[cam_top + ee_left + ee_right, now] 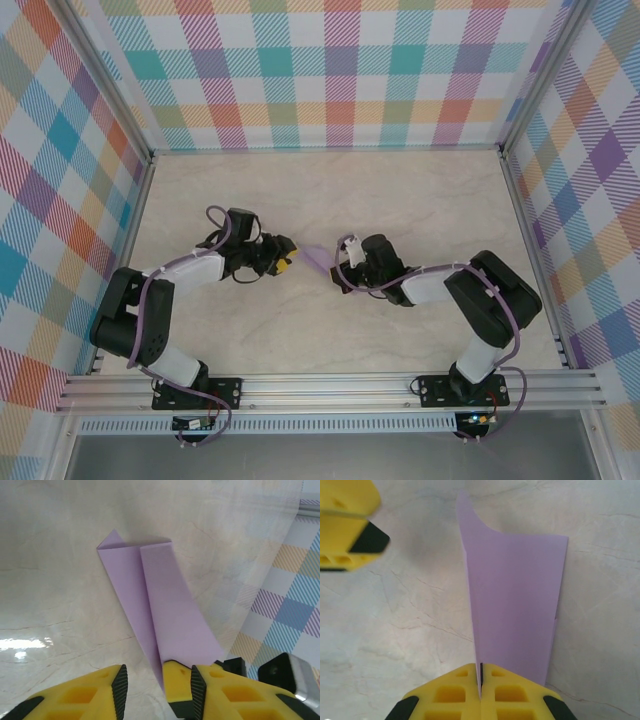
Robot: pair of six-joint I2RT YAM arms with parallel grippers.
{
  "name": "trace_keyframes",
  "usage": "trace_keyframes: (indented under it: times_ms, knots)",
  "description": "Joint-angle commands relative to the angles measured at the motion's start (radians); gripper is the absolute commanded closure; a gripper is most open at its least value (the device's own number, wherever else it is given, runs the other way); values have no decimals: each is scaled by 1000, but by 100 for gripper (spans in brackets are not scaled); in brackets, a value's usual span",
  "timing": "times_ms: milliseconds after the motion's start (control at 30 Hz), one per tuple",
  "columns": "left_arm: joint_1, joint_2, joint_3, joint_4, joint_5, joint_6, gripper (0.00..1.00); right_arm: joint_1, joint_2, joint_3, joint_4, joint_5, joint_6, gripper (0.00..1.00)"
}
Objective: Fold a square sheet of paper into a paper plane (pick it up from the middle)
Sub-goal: Fold the wing for the fifth time at the center of the table.
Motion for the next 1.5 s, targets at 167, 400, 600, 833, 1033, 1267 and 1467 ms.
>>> trace_keyframes:
  times_ms: [167, 400, 600, 833, 1033, 1267, 1467]
  knots:
    - [-70, 62, -71, 269, 61, -41, 71, -41, 60, 38, 28, -216, 197, 100]
    - [-98, 102, -90, 337, 60, -47, 75, -53, 112, 65, 30, -289, 261, 100]
    - [-110, 133, -96, 368, 65, -45, 77, -61, 154, 79, 39, -319, 308, 100]
    - [-117, 153, -109, 384, 68, -42, 79, -66, 181, 83, 35, -331, 337, 100]
    - [-125, 183, -102, 401, 80, -39, 80, -67, 188, 80, 22, -321, 348, 100]
    - [-135, 209, -105, 418, 82, -30, 82, -72, 196, 80, 21, -317, 366, 100]
    - [-139, 233, -89, 413, 77, -13, 84, -73, 201, 82, 10, -320, 364, 100]
